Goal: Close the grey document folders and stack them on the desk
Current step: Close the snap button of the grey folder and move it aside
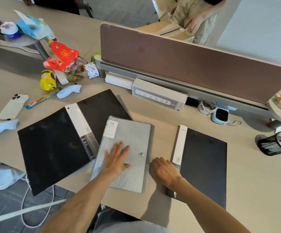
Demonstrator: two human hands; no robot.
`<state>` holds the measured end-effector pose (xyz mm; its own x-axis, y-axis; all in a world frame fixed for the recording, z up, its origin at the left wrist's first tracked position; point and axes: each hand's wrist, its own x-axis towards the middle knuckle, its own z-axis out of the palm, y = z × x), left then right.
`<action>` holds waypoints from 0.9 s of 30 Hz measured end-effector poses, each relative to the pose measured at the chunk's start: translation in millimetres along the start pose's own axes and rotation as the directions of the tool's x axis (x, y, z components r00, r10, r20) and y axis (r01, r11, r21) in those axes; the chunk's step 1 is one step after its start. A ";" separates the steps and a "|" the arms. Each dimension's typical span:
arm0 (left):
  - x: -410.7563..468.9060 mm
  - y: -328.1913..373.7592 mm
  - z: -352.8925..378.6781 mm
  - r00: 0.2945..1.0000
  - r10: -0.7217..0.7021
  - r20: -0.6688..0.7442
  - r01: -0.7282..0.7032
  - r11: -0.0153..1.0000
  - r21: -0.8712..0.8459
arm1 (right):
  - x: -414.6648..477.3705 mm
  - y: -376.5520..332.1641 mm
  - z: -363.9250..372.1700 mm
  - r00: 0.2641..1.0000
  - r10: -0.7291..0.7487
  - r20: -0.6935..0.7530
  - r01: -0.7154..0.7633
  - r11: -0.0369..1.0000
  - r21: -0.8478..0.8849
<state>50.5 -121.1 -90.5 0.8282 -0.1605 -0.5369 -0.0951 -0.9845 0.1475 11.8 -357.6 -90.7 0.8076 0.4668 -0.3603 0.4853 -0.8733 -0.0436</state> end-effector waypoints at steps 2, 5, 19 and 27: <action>-0.3 -3.8 0.5 1.000 0.017 -0.009 -0.017 1.000 0.014 | 2.7 -0.6 -9.8 0.999 0.013 0.044 -0.011 1.000 -0.027; -1.7 -8.0 1.0 0.999 0.034 -0.021 -0.033 0.999 0.023 | 3.5 -1.9 -20.0 0.996 -0.004 0.084 0.008 0.999 -0.047; -12.5 -14.5 5.1 0.995 0.075 -0.066 -0.076 0.997 -0.013 | 16.7 -18.4 -14.2 0.982 0.097 0.162 -0.067 0.981 -0.182; -17.5 -15.2 8.7 0.996 0.080 -0.043 -0.080 0.997 0.006 | 10.7 -16.5 -30.4 0.952 0.202 0.231 -0.251 0.945 0.211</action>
<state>32.7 -103.9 -90.5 0.8411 -0.2358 -0.4867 -0.1646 -0.9689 0.1850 22.6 -334.0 -65.6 0.7893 0.2360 -0.5669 0.1850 -0.9717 -0.1469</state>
